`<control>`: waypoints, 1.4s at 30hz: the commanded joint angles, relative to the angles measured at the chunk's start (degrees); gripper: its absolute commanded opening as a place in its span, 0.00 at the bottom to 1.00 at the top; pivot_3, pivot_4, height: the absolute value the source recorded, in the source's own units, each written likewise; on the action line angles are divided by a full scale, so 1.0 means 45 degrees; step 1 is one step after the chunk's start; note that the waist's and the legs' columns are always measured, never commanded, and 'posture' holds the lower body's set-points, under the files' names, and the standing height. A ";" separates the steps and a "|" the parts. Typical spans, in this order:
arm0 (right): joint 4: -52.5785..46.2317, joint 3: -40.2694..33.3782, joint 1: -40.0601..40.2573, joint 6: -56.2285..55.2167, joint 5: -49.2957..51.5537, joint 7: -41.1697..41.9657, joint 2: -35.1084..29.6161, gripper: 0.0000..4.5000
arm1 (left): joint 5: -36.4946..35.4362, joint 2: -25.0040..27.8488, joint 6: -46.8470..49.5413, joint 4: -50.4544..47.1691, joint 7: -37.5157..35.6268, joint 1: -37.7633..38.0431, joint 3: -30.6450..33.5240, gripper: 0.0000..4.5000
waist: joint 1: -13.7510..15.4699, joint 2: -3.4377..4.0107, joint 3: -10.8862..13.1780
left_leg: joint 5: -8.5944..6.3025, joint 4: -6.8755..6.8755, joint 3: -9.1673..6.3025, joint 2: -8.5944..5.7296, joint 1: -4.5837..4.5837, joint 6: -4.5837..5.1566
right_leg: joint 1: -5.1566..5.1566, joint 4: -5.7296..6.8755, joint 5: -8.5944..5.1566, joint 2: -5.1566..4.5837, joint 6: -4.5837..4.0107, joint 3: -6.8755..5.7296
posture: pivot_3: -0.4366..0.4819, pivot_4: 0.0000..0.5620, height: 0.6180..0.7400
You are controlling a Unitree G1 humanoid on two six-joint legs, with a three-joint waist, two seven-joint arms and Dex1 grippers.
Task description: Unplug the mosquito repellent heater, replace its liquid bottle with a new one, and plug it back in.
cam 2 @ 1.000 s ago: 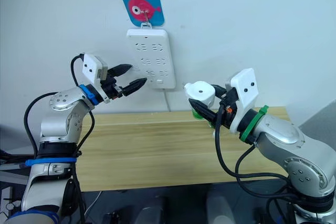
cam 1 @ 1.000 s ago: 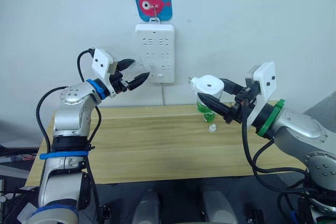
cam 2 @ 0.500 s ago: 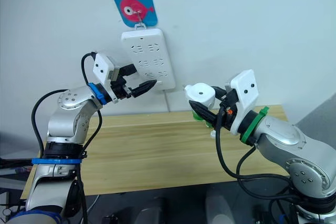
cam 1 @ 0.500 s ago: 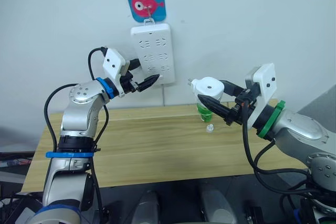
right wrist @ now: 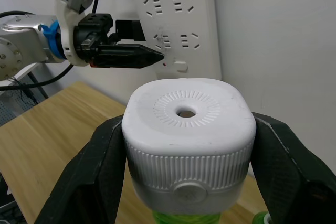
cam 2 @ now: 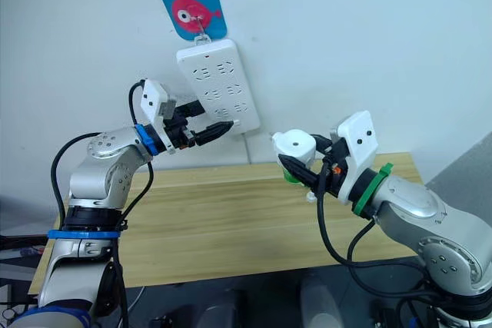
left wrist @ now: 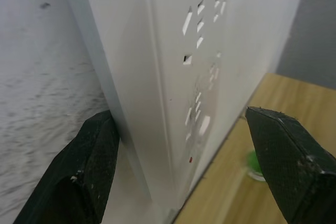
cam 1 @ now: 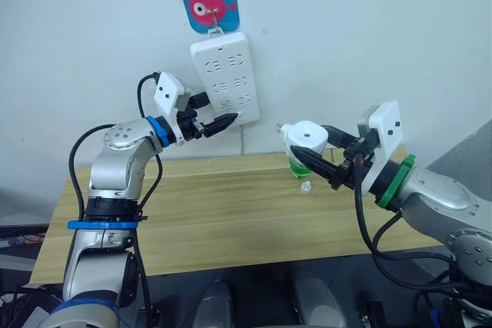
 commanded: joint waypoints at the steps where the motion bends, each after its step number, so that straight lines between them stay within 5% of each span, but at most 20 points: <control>1: -0.0695 0.0016 -0.0057 -0.0460 0.0211 0.0176 -0.0062 0.66 | -0.0592 0.0229 0.0347 -0.0912 -0.0397 -0.0108 0.0159 0.86 | 0.0000 0.0000 0.0000 | 0.0000 0.0000 0.0002 0.0000 0.0001 0.0000 | -0.0001 -0.0001 0.0000 0.0000 0.0000 0.0002 | 0.20 0.36 0.95; 6: -0.0648 0.0160 -0.0188 -0.0498 0.0183 0.0143 0.0009 0.66 | -0.0680 0.0233 0.0550 -0.1017 -0.0301 -0.0148 0.0261 0.83 | 0.0007 0.0000 0.0000 | 0.0000 0.0001 0.0002 0.0000 0.0000 0.0001 | 0.0000 -0.0001 0.0000 -0.0001 0.0001 0.0003 | 0.21 0.35 0.95; 15: -0.0318 0.0635 -0.1104 -0.0249 0.0329 -0.0462 0.0487 0.66 | -0.0862 0.0087 0.1032 -0.1190 -0.0186 -0.0123 0.0127 0.29 | 0.0008 0.0000 0.0000 | 0.0000 0.0001 0.0005 0.0001 0.0001 0.0000 | -0.0002 0.0000 0.0000 -0.0001 0.0000 0.0005 | 0.22 0.35 0.95; 25: 0.2352 0.2784 -0.4371 0.0283 -0.2030 -0.1609 0.2177 0.66 | -0.0934 -0.0059 0.1137 -0.1783 0.0255 0.0410 0.0050 0.28 | 0.0016 0.0000 -0.0001 | 0.0006 -0.0001 0.0011 -0.0002 0.0001 -0.0011 | -0.0015 0.0002 0.0000 -0.0007 0.0000 0.0013 | 0.24 0.33 0.95; 42: 0.3066 0.3155 -0.4873 0.0287 -0.4353 -0.1203 0.3518 0.66 | -0.1135 -0.0036 0.1439 -0.2276 0.0654 0.0677 0.0172 0.28 | -0.0026 0.0002 -0.0002 | 0.0019 -0.0009 0.0032 -0.0004 -0.0009 -0.0034 | -0.0041 0.0012 0.0001 -0.0015 0.0000 0.0024 | 0.26 0.33 0.95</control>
